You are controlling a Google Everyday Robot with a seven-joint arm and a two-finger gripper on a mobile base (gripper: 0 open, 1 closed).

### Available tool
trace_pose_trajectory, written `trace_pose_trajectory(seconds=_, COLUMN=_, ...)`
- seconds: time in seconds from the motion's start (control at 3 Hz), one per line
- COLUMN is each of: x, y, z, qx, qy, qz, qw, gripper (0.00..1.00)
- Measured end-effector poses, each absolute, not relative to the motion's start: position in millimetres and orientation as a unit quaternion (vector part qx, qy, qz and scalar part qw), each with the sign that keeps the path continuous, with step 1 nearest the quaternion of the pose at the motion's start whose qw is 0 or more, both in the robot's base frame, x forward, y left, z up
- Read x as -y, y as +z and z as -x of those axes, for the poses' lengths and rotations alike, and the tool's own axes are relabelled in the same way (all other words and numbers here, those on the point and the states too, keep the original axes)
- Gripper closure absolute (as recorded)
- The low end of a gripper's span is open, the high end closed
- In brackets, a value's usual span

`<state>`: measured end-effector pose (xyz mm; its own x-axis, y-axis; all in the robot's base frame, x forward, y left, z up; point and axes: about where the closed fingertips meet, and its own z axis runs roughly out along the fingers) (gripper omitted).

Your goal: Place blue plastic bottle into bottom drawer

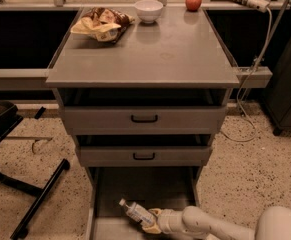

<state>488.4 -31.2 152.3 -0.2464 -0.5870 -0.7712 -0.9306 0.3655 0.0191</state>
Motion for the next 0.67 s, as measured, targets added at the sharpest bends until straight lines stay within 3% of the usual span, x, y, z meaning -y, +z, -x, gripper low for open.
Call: trace_pose_trajectory(seconds=0.67, x=31, y=123, z=-481, qx=-0.769, qy=0.236, qz=0.502, qw=0.318, gripper=1.00)
